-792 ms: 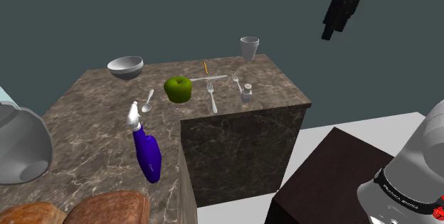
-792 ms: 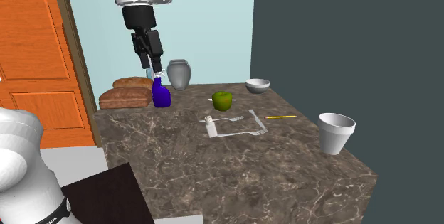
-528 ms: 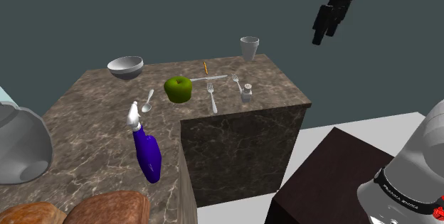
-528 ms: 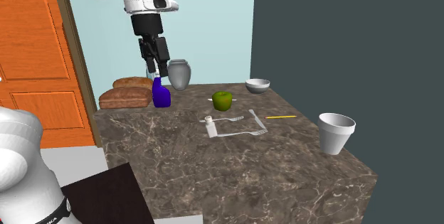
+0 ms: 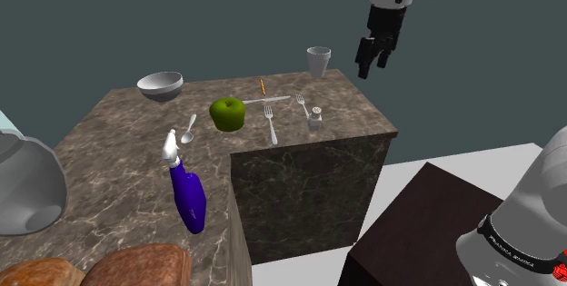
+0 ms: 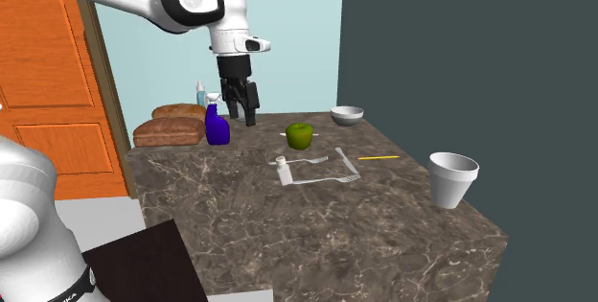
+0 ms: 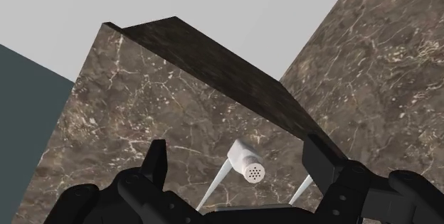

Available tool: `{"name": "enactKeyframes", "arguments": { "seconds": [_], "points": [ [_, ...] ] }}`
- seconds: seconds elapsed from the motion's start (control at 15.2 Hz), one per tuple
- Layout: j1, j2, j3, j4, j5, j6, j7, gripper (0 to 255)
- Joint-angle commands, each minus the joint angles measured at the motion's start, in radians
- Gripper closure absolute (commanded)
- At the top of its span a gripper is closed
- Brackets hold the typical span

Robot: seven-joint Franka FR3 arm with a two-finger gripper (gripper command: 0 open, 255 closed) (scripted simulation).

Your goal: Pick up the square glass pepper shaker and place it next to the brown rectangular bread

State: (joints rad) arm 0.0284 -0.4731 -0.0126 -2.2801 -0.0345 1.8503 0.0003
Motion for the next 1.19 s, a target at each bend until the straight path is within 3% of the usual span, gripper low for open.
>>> {"name": "enactKeyframes", "arguments": {
  "seconds": [0.0, 0.86, 1.12],
  "points": [
    [0.004, 0.073, 0.006, 0.021, 0.006, 0.044, 0.012, 0],
    [0.03, 0.554, 0.04, 0.249, 0.025, 0.242, 0.083, 0],
    [0.03, 0.574, 0.04, 0.229, 0.024, 0.281, 0.084, 0]
  ]
}}
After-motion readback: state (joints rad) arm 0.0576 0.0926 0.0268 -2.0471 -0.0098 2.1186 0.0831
